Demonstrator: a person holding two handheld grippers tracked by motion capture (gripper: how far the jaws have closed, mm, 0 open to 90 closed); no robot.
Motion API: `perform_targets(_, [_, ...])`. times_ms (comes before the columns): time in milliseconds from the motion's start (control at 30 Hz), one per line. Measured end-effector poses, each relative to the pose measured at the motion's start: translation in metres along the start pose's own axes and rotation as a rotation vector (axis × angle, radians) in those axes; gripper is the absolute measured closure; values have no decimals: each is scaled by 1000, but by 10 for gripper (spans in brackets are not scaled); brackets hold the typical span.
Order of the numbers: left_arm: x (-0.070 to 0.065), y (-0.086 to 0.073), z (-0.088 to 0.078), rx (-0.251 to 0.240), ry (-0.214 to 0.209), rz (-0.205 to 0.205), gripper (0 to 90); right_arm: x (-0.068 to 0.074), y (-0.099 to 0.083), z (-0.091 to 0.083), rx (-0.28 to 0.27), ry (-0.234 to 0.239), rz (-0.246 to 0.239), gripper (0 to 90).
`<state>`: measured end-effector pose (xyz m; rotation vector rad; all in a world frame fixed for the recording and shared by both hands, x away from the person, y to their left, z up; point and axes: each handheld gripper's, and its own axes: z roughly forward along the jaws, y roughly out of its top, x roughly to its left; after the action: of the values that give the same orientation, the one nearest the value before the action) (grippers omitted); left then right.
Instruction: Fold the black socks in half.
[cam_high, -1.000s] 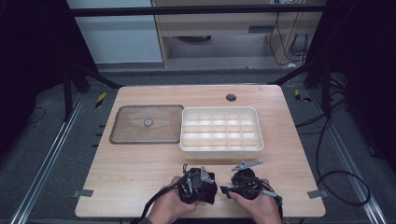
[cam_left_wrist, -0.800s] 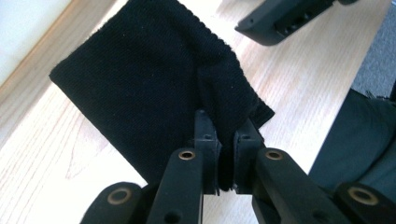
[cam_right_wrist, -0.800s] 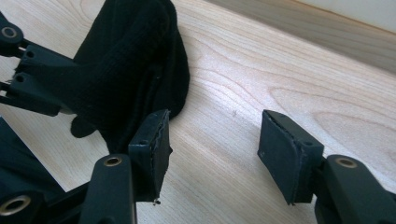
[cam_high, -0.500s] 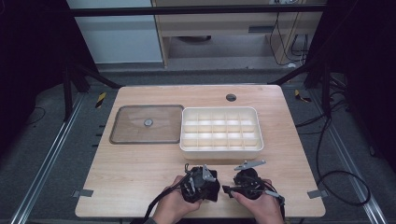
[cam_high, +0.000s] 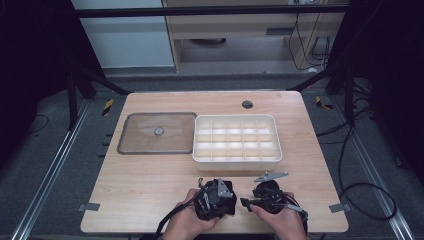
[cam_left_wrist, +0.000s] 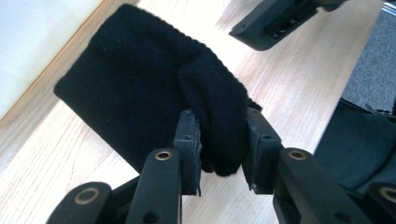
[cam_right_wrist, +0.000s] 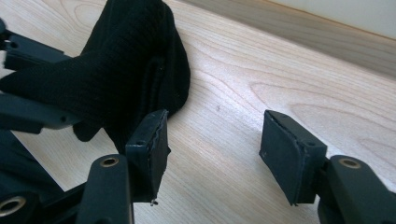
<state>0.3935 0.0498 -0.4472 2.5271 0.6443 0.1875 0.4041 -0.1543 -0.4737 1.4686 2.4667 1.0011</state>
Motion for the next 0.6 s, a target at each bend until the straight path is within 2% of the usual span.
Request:
perform_targets(167, [-4,3,-9,-30,-5,9,668,-5,-1,-3,-9,-5,6,416])
perform_targets(300, [-6,5,-15,-46,-26,8,652,-6,-1,-5,-14,-10,6,414])
perform_targets(533, [-10,7,-18,-66,-37,8,643,-8,-1,-7,-14,-10,14,409])
perform_targets(600, [-10,7,-17,-71,-71,-8,635,-8,-1,-7,-15,-12,15,409])
